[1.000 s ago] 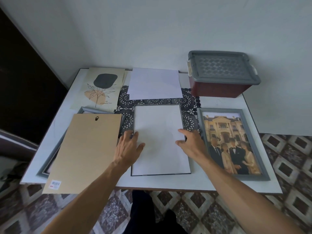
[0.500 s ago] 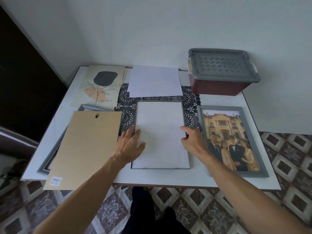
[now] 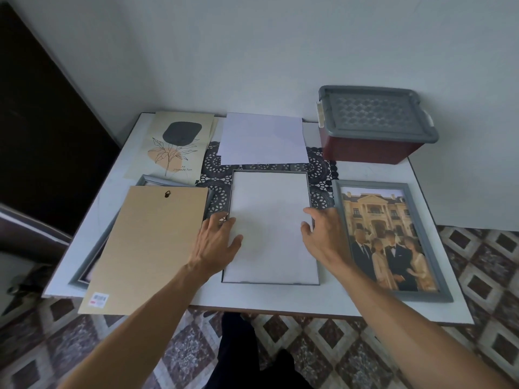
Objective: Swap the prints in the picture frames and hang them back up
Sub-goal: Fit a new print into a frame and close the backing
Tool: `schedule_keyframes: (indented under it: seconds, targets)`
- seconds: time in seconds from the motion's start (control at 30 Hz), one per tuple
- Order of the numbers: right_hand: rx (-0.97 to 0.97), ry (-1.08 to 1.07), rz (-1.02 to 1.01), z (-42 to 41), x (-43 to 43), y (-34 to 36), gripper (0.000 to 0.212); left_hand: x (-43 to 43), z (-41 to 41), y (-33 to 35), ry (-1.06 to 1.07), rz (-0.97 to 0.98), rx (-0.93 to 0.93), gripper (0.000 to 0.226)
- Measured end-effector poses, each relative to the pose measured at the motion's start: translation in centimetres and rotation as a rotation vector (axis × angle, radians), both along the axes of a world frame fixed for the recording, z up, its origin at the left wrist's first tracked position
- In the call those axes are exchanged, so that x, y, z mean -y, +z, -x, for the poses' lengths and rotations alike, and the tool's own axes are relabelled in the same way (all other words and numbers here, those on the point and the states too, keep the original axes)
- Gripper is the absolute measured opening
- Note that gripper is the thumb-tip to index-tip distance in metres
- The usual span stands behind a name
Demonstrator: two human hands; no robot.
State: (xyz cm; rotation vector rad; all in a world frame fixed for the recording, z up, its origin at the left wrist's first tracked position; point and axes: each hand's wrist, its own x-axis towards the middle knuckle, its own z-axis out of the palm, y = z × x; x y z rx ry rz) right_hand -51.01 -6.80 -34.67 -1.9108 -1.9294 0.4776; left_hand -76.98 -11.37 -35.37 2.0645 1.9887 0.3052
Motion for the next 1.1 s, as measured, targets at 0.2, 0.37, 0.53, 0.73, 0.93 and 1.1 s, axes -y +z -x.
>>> schedule_keyframes:
  seconds: [0.2,0.37,0.53,0.73,0.93,1.1]
  targets:
    - [-0.204,0.137,0.041,5.1,0.6,2.3,0.018,1.4,1.8,1.8,0.1,-0.175,0.083,0.027]
    - [-0.262,0.275,0.176,11.5,1.9,3.3,0.018,2.7,6.5,2.8,0.218,-0.185,0.072,0.029]
    - [-0.277,0.326,0.274,16.8,3.1,3.5,0.018,3.8,11.8,3.5,0.406,-0.09,0.128,0.033]
    - [-0.243,0.272,0.327,20.8,4.3,3.2,0.023,5.5,17.0,3.6,0.564,0.103,0.031,0.041]
    - [-0.163,0.189,0.437,22.7,5.4,2.4,0.03,5.9,19.4,3.3,0.612,0.211,0.06,0.037]
    - [-0.214,0.123,0.445,23.5,6.3,1.5,0.033,5.9,20.0,2.9,0.606,0.167,0.104,0.034]
